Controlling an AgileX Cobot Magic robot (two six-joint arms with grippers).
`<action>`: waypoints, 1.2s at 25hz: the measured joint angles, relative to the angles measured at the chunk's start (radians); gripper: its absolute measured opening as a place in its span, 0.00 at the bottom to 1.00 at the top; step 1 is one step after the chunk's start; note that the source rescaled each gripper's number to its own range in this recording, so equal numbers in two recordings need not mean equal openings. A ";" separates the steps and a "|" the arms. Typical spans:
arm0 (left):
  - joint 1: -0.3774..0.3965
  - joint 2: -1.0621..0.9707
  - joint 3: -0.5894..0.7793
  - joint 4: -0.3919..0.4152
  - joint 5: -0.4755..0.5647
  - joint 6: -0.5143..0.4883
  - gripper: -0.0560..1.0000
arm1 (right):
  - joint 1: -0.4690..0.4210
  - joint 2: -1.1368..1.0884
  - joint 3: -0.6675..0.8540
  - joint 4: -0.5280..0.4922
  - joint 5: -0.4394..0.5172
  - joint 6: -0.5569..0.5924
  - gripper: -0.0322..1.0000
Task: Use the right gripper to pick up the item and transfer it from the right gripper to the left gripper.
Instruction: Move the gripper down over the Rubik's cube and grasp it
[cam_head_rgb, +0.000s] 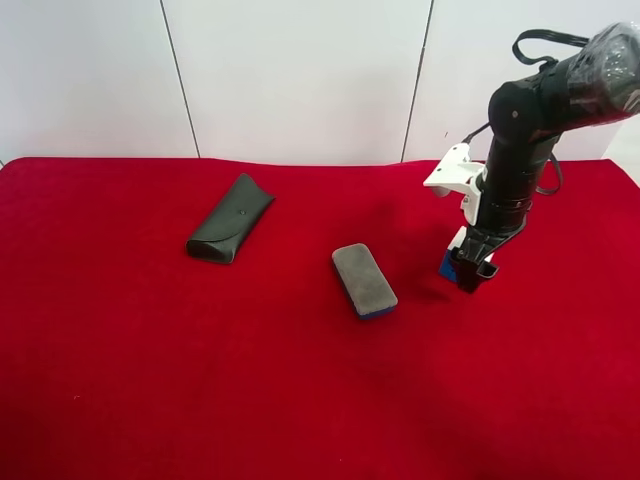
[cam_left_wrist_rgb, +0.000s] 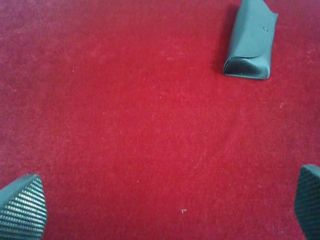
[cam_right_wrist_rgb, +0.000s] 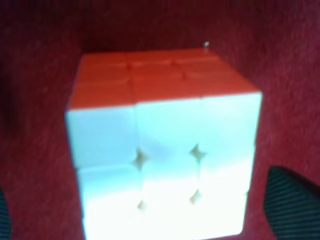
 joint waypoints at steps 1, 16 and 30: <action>0.000 0.000 0.000 0.000 0.000 0.000 1.00 | -0.002 0.006 0.000 0.003 -0.011 0.000 1.00; 0.000 0.000 0.000 0.000 0.000 0.000 1.00 | -0.007 0.033 0.000 0.113 -0.079 -0.054 1.00; 0.000 0.000 0.000 0.000 0.000 0.000 1.00 | -0.007 0.033 0.000 0.105 -0.055 -0.080 0.32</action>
